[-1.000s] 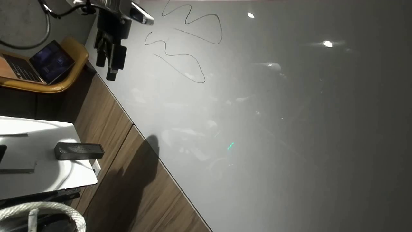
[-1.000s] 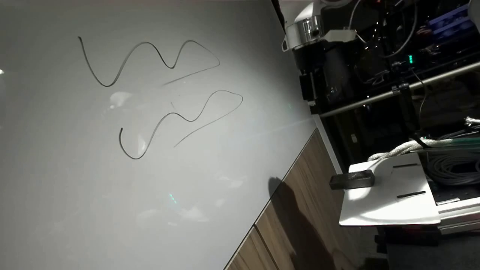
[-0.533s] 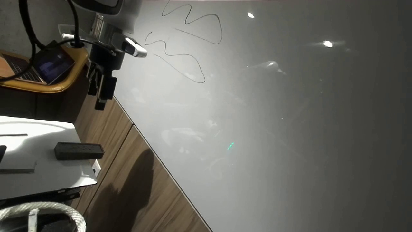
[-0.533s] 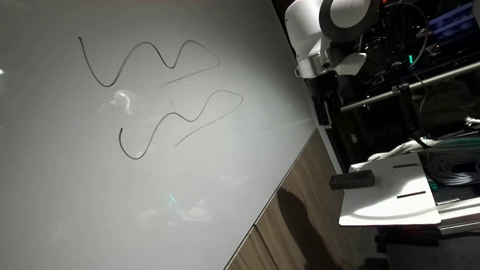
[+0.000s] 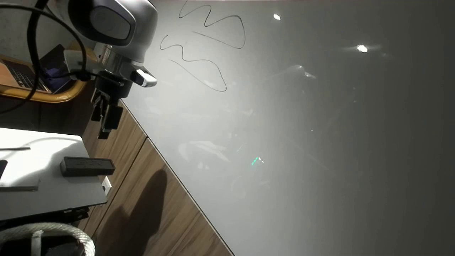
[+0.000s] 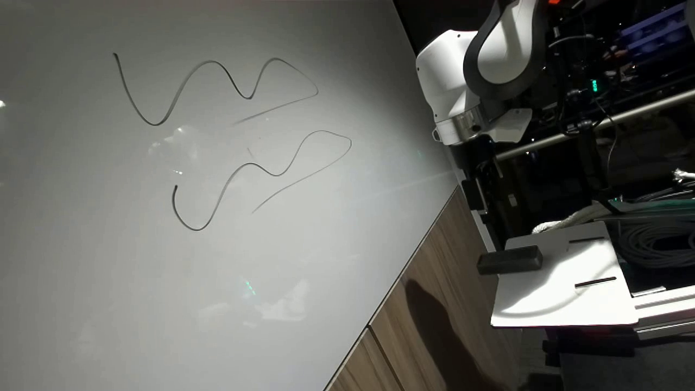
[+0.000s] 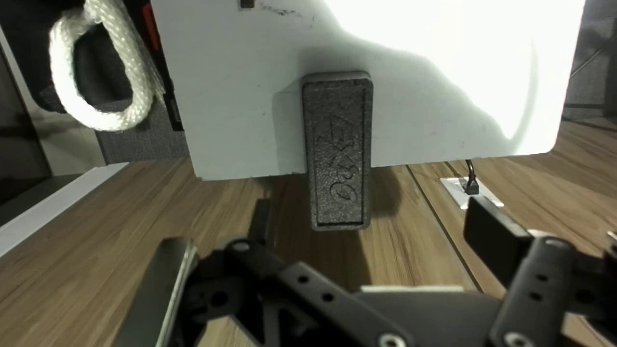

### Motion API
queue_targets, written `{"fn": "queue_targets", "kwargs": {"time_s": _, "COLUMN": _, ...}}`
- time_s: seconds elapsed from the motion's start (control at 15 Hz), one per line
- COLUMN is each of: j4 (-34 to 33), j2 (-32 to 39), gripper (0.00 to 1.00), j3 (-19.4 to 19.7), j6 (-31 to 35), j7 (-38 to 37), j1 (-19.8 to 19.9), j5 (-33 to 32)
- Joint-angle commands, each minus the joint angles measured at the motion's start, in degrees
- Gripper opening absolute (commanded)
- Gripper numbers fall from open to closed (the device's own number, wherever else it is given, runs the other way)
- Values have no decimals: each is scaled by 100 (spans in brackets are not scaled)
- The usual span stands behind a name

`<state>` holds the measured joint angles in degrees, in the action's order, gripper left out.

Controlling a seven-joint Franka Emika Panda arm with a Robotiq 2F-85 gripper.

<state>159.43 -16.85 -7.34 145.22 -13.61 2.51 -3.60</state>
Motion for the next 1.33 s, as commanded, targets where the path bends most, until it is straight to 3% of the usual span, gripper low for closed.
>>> {"fn": "queue_targets", "kwargs": {"time_s": 0.0, "j4": -55, "j2": 582, "gripper": 100, "j3": 125, "j6": 452, "j7": 61, "j1": -14, "j5": -89}}
{"fn": "queue_targets", "kwargs": {"time_s": 0.73, "j4": -268, "j2": 1670, "gripper": 100, "j3": 469, "j6": 1143, "j7": 114, "j1": -30, "j5": -565}}
{"fn": "queue_targets", "kwargs": {"time_s": 1.27, "j4": -480, "j2": 2179, "gripper": 100, "j3": 586, "j6": 1372, "j7": 137, "j1": -137, "j5": -561}}
